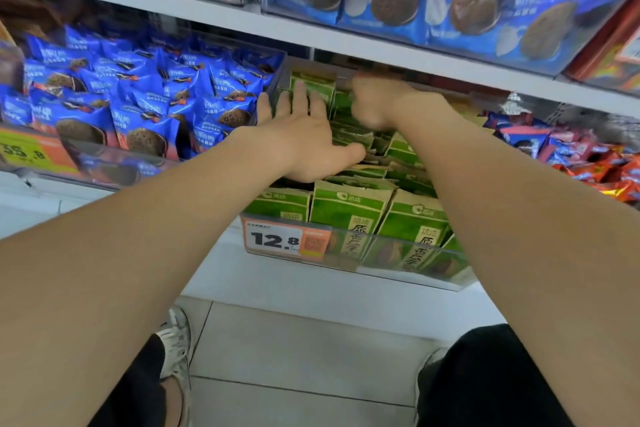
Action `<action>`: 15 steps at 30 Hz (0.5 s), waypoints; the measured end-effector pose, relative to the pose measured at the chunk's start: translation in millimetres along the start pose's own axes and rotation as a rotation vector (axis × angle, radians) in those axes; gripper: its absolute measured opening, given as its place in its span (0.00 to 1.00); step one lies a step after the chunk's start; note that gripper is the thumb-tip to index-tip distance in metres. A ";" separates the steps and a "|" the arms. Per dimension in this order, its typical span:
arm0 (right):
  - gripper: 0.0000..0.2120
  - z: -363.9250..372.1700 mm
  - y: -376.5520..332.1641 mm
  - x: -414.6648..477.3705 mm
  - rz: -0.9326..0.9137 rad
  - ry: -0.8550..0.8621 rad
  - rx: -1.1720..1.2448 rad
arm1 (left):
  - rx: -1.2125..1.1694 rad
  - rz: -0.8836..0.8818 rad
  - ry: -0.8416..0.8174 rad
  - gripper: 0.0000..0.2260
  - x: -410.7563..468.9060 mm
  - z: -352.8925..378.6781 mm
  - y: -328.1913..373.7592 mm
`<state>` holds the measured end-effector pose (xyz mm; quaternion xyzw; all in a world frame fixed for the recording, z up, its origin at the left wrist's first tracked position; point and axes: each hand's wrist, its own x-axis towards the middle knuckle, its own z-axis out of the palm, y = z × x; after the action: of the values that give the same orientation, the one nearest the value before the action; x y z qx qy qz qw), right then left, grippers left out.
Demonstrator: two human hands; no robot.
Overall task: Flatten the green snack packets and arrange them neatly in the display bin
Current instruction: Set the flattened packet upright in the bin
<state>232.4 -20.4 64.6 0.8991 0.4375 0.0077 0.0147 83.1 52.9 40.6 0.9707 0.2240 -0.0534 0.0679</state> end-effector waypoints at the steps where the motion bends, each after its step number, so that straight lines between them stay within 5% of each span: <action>1: 0.19 0.5 -0.9 -5.8 -0.016 -0.026 0.028 | -0.003 -0.002 -0.008 0.49 -0.4 -1.3 -0.2; 5: 0.27 10.2 5.1 -33.5 -0.086 0.079 0.122 | 0.001 -0.004 -0.026 0.49 -1.4 -2.6 -0.1; 15: 0.21 13.4 6.3 -5.7 0.045 0.127 0.027 | 0.037 -0.022 -0.059 0.48 -5.0 1.5 0.8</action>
<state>234.2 -29.1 51.4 0.9065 0.4172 0.0591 -0.0256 78.9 49.8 39.9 0.9673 0.2317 -0.0871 0.0559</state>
